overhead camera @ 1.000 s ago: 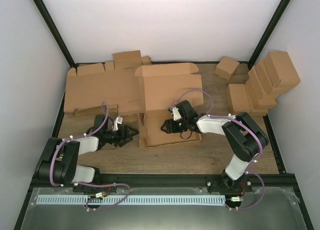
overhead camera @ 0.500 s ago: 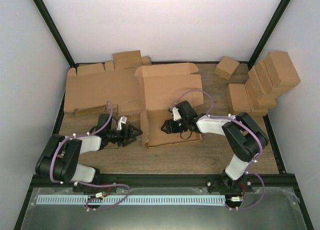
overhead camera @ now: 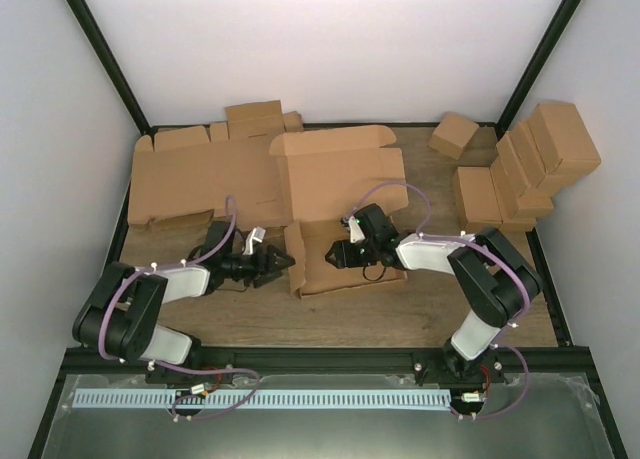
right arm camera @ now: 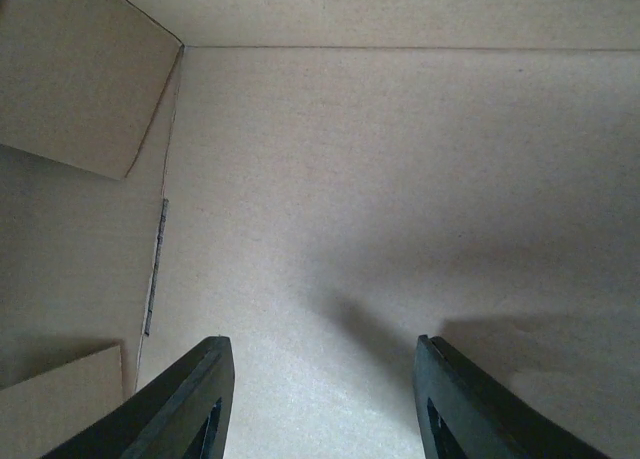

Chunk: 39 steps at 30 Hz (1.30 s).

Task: Fold the paper box

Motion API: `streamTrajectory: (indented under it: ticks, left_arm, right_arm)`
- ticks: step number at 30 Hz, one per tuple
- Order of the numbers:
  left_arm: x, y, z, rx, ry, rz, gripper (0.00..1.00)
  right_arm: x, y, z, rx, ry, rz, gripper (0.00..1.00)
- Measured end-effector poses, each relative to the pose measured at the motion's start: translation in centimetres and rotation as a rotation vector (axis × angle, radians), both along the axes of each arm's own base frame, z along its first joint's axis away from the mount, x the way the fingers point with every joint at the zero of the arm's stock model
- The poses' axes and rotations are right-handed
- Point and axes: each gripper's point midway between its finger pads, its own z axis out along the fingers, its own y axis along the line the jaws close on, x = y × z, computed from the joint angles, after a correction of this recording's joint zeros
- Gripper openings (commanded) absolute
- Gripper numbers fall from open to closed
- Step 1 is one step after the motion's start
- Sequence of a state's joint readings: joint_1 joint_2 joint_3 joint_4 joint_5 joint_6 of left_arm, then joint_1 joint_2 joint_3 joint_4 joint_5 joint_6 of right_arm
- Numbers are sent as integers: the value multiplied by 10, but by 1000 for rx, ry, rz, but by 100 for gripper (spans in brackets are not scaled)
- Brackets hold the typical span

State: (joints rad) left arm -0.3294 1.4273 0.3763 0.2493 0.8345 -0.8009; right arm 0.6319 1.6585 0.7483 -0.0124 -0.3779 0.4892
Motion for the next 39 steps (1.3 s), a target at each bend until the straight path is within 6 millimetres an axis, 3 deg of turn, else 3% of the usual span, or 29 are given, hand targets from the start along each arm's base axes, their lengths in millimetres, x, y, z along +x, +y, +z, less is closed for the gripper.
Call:
streamTrajectory:
  ticks: [9,19,25,30,35,39]
  left_arm:
    - [6,-16,-2,28,-1,-29,79]
    - [13,-38,5,153,-47,-68,80]
    - [10,-43,2,239,-46,-69,71]
    - [10,-41,-3,293,-39,-55,68]
    - [11,-44,-3,323,-48,-50,66]
    - [11,-43,-6,338,-45,-49,64]
  right_arm:
    - [-4,-4,0,1,3,-14,51]
    - [-21,-12,-1,-36,12,-56,50]
    - [-22,-13,-1,-39,12,-66,51]
    - [-30,-18,3,-36,7,-64,51]
    - [-31,-18,18,-9,-24,-61,50]
    - [-32,-16,47,51,-91,-48,55]
